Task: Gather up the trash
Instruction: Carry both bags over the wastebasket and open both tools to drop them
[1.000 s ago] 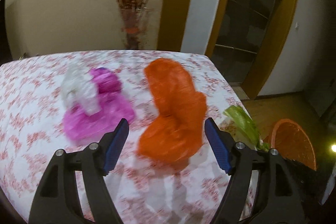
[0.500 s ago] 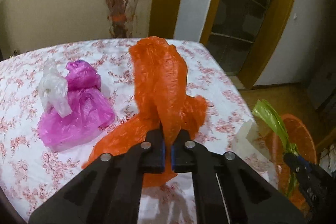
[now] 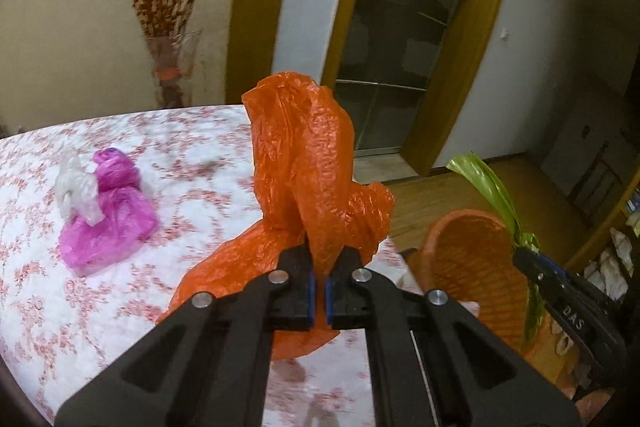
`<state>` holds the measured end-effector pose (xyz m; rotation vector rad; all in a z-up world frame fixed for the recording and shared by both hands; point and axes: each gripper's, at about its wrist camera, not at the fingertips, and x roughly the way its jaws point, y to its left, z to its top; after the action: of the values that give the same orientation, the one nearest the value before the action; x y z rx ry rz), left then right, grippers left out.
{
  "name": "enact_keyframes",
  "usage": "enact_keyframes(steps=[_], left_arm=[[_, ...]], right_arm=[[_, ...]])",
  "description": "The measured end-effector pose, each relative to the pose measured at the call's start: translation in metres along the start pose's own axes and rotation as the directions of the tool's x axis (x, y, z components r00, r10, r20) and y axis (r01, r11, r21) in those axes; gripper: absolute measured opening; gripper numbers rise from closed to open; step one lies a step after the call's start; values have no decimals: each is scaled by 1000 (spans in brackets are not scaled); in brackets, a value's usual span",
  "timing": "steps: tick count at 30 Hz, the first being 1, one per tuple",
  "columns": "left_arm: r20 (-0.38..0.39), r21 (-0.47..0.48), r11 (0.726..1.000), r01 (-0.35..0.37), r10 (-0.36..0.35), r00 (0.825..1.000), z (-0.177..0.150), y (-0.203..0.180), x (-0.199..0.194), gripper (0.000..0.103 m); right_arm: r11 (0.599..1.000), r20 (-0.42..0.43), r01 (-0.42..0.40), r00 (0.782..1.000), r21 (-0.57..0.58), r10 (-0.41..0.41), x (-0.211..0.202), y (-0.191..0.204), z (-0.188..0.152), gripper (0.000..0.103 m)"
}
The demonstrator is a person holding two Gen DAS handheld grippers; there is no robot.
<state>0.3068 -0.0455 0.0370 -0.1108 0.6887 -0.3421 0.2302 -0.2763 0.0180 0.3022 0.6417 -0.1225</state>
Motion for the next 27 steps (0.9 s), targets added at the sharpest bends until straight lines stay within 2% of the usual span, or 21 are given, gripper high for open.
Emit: enact_keyframes(steps=[12,22,27], left_arm=[[-17,55,993,100,-100,995,-11,-63,-6,5],[-38,93,982,166,-163,986,-19,-105,-2,5],[-53,101,977,186,-181,982,-20,-115,5,5]], right_arm=[[995,76,67,994,72,-73,-33,-47,4,15],[989,89,85,991,120,-96,-44,-74,-1,15],[987,88,88,991,135,-100,-41,-80,0,15]])
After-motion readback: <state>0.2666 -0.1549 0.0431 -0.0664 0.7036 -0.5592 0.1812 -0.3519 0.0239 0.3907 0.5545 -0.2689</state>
